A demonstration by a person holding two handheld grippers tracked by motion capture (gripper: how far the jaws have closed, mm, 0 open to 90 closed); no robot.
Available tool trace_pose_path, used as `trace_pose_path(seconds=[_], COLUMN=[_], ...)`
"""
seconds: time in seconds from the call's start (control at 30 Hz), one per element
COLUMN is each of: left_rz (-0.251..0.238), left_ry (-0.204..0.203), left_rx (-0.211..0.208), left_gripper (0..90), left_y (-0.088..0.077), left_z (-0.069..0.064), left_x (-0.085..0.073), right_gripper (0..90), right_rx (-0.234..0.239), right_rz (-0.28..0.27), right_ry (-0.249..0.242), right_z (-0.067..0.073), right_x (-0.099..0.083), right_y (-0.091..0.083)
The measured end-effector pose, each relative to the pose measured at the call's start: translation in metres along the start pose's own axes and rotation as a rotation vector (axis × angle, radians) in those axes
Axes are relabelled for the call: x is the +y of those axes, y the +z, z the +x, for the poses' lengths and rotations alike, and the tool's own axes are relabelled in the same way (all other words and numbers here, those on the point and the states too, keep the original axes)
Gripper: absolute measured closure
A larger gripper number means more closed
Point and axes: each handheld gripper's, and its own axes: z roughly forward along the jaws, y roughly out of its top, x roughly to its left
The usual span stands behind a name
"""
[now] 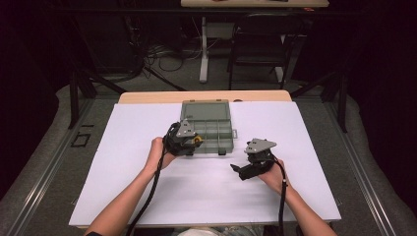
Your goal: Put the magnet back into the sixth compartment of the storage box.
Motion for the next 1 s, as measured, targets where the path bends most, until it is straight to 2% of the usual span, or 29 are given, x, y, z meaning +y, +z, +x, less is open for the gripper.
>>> trace_pose_path(seconds=[0.37, 1.0], left_rz=[-0.014, 0.011], left_ry=[-0.015, -0.049], left_rx=[0.004, 0.008], left_gripper=[63.2, 63.2], left_y=[0.007, 0.024], left_z=[0.005, 0.015], left_x=[0.004, 0.000], right_gripper=[0.0, 0.0], right_rx=[0.000, -0.004], right_rz=[-0.001, 0.000], right_ry=[0.000, -0.003], right_z=[0.000, 0.000], right_x=[0.000, 0.000], right_y=[0.000, 0.000])
